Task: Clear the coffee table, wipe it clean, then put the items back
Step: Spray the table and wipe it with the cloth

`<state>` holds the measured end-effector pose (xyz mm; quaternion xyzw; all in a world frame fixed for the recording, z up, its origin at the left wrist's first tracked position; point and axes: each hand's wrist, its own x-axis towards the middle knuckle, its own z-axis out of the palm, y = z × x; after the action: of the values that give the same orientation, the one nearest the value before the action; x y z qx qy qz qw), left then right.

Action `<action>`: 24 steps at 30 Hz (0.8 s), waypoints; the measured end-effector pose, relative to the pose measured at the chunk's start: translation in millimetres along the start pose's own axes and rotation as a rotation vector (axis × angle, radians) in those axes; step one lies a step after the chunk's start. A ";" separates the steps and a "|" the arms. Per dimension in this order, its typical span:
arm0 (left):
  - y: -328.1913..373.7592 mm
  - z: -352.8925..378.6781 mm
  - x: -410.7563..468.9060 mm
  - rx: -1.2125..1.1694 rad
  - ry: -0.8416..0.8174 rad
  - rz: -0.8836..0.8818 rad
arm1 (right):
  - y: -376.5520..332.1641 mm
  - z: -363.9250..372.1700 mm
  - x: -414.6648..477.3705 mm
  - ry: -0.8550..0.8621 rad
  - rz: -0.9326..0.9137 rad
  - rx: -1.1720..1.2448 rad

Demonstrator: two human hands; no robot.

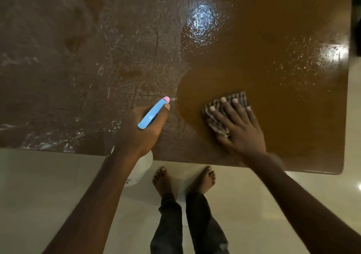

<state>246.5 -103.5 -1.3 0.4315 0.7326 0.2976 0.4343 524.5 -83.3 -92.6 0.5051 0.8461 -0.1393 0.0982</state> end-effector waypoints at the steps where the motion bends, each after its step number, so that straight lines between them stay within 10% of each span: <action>1: 0.6 -1.1 0.0 0.005 -0.003 0.014 | 9.2 -5.5 6.6 0.014 0.091 0.031; 7: 0.0 -4.8 -0.8 0.007 0.007 -0.011 | -13.1 -31.9 105.5 0.138 0.539 0.216; 17: -0.8 -2.2 -8.6 0.021 0.050 -0.003 | -45.0 -9.1 65.9 0.034 -0.186 0.013; 24: 11.0 32.3 -23.1 0.049 -0.093 -0.060 | 48.5 -6.3 -9.3 0.060 0.171 0.094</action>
<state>285.2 -117.1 2.0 0.4332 0.7313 0.2463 0.4657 571.5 -67.1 -90.4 0.5834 0.7950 -0.1549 0.0603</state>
